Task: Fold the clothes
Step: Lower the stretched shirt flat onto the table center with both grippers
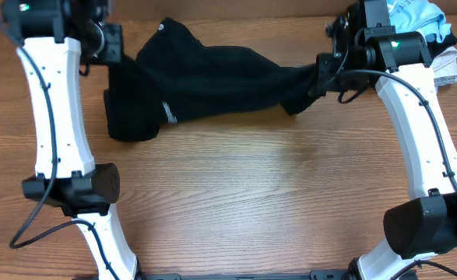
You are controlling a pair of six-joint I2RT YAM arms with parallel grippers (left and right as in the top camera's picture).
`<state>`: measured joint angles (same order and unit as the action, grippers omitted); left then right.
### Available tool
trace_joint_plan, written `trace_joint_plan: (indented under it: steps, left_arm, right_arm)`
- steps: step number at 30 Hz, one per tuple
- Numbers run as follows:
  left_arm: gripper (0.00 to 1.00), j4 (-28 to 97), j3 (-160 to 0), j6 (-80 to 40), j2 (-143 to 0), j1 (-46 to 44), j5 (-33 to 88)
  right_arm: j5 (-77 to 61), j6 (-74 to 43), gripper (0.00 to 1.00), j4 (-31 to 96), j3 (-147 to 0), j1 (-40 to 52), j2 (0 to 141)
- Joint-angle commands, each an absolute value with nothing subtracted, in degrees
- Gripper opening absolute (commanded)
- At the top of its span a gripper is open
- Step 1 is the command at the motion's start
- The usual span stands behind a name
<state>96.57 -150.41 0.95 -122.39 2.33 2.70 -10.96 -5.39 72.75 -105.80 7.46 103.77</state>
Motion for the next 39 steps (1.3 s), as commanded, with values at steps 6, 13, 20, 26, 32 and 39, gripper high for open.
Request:
trace_joint_plan:
  steps: [6, 13, 20, 26, 32, 39]
  left_arm:
    - [0.04, 96.79, -128.9, -1.78, -109.89, 1.8, 4.47]
    - [0.04, 96.82, -114.65, -4.14, -99.88, 1.58, 1.69]
    - [0.05, 96.82, -105.86, -6.7, -93.95, 1.56, 1.48]
    - [0.04, 96.31, -97.86, -6.9, -93.62, 1.56, 1.26]
    - [0.04, 90.17, -92.07, -7.38, -93.62, 1.5, 1.06]
    - [0.04, 71.2, -86.0, -7.99, -93.76, 1.45, 1.17]
  right_arm:
    - [-12.73, -9.47, 0.04, 72.95, -88.99, 7.05, 94.74]
    - [-16.93, -10.74, 0.04, 75.22, -76.4, 7.07, 83.15]
    - [-18.15, -12.1, 0.09, 82.43, -70.96, 8.34, 77.82]
    - [-21.12, -16.01, 0.1, 80.34, -60.86, 11.35, 77.73]
    - [-21.12, -20.51, 0.09, 74.78, -54.04, 12.32, 77.76]
    - [-19.51, -23.0, 0.06, 62.46, -53.56, 12.32, 77.91]
